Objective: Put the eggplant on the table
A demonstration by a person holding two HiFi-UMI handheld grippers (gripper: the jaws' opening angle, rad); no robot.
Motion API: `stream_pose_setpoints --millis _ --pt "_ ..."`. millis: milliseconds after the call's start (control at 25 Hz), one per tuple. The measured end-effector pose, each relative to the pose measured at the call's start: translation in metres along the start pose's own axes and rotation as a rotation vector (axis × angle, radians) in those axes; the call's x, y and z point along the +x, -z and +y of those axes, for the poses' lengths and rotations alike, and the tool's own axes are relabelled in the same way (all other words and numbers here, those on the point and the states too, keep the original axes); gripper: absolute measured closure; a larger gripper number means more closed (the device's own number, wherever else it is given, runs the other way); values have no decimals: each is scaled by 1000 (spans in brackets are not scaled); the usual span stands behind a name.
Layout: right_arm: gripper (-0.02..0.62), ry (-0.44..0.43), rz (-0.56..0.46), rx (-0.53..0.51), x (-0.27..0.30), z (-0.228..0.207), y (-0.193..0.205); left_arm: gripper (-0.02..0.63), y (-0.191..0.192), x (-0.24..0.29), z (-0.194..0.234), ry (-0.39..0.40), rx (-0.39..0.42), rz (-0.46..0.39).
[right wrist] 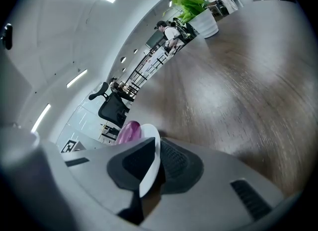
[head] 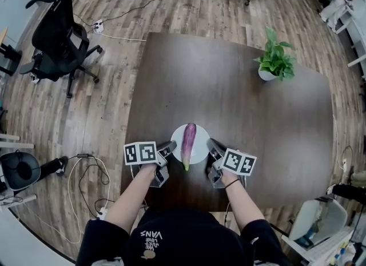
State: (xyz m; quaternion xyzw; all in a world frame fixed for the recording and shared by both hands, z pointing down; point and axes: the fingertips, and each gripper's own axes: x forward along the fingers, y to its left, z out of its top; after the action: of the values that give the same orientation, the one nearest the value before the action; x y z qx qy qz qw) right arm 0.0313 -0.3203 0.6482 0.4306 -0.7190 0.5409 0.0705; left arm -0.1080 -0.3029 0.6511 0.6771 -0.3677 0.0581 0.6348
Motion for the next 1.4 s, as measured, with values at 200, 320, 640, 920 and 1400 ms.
stream_pose_setpoints --millis 200,320,640,920,1400 --pt "565 17 25 -13 3 -2 3 574 2 2 6 -37 3 11" --pt "565 28 41 -17 4 -4 6 571 4 4 9 -57 4 18" --pt "563 65 71 -36 5 -7 10 558 4 6 8 -62 42 27" --pt "563 104 104 -64 6 -8 16 460 1 4 -1 -75 76 -10" --pt "563 109 83 -72 2 -11 9 403 1 2 -2 -142 169 -17"
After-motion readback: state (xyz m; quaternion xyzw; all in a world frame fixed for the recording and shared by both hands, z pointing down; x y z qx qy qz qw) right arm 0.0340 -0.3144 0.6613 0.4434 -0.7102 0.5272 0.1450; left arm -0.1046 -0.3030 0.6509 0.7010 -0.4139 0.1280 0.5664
